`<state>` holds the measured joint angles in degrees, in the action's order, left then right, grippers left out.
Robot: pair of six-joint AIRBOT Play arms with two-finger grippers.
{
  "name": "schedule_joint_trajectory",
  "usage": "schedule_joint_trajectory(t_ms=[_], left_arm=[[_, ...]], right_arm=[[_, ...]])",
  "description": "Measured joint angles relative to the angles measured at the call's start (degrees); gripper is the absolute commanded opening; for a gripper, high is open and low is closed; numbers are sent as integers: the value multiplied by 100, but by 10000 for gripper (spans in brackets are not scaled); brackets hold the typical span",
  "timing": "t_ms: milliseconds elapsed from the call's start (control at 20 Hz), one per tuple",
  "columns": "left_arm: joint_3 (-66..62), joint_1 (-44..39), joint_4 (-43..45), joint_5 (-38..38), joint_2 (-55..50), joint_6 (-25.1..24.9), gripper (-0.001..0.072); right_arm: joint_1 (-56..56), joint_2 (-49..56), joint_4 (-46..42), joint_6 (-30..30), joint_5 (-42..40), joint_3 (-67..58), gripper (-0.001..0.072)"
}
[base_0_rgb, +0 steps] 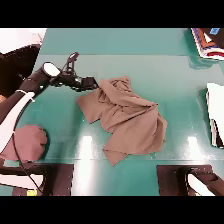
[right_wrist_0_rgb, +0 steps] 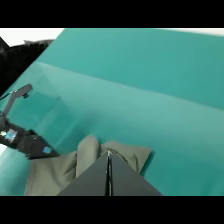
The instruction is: Fold the shirts.
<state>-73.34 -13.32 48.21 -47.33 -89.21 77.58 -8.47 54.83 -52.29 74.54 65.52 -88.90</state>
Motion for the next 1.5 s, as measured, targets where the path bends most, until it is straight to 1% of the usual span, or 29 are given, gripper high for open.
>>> schedule_joint_trajectory(t_ms=[150, 250, 550, 650, 950, 1100, 1300, 1500], left_arm=[[-275, -339, -225, 365, -426, -55, 665], [-520, -483, -299, 461, -697, 26, 665], [-861, -610, -243, 505, -1051, 243, 664], [-946, -597, -170, 326, -1084, 271, 665], [-1346, -68, 282, -844, -1108, 315, 666], [-1196, -50, 267, -940, -1119, 284, 666], [-1062, -356, 44, -345, -1128, 122, 665], [-1027, -678, -42, 256, -1143, 101, 664]], right_arm=[[0, 4, 7, 2, -4, 232, 15], [0, 4, 17, 2, -4, 356, 15], [0, 4, 24, 4, 0, 487, 15], [0, 7, 24, 4, 2, 498, 15], [0, 7, 22, 2, 28, 507, 15], [0, 7, 20, 4, 20, 507, 15], [0, 7, 22, 4, -52, 507, 15], [0, 7, 22, 4, -66, 507, 15]])
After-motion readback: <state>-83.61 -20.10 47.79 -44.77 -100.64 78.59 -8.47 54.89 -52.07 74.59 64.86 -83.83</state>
